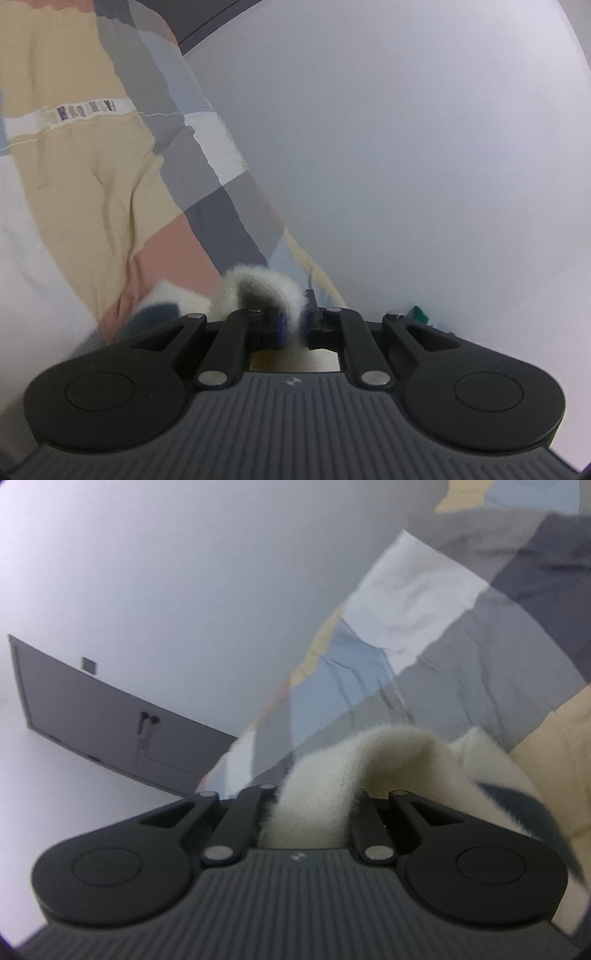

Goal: Fold large clothes

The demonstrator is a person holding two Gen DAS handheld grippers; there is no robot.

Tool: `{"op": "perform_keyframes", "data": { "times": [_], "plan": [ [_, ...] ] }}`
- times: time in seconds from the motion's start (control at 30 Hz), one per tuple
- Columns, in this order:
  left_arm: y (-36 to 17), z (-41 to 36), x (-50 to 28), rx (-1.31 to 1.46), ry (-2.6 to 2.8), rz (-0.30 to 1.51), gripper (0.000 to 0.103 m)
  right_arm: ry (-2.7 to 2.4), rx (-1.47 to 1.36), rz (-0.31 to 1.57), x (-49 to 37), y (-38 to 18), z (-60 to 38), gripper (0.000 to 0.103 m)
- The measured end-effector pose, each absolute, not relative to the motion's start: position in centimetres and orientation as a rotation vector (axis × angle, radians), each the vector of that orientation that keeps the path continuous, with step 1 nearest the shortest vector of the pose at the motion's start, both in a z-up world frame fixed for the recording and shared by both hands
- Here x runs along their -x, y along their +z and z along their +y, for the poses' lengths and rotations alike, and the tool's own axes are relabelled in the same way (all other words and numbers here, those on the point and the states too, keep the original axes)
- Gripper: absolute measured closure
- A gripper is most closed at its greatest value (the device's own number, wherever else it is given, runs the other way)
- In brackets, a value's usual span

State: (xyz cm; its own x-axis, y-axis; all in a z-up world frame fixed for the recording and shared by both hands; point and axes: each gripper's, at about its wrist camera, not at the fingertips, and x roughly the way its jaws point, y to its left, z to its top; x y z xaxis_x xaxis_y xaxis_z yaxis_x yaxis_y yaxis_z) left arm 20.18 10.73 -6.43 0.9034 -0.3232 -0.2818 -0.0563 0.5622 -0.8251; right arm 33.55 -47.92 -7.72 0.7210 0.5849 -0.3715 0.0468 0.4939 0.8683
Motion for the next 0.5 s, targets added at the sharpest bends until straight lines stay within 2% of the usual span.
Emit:
{"op": "perform_keyframes", "data": {
  "times": [0.2,0.4,0.5],
  "plan": [
    [-10.9,12.2,-24.9,0.952,-0.128,0.497,0.093,0.361,-1.035,0.742,-37.5,-12.4,-46.9,0.092],
    [-15.0,13.3,-28.1,0.951,-0.072,0.606,0.093,0.346,-0.927,0.759,-39.6,-14.5,-44.9,0.092],
    [-15.5,13.5,-28.3,0.963,-0.079,0.613,0.093,0.336,-0.897,0.776,-39.8,-15.1,-44.6,0.092]
  ]
}}
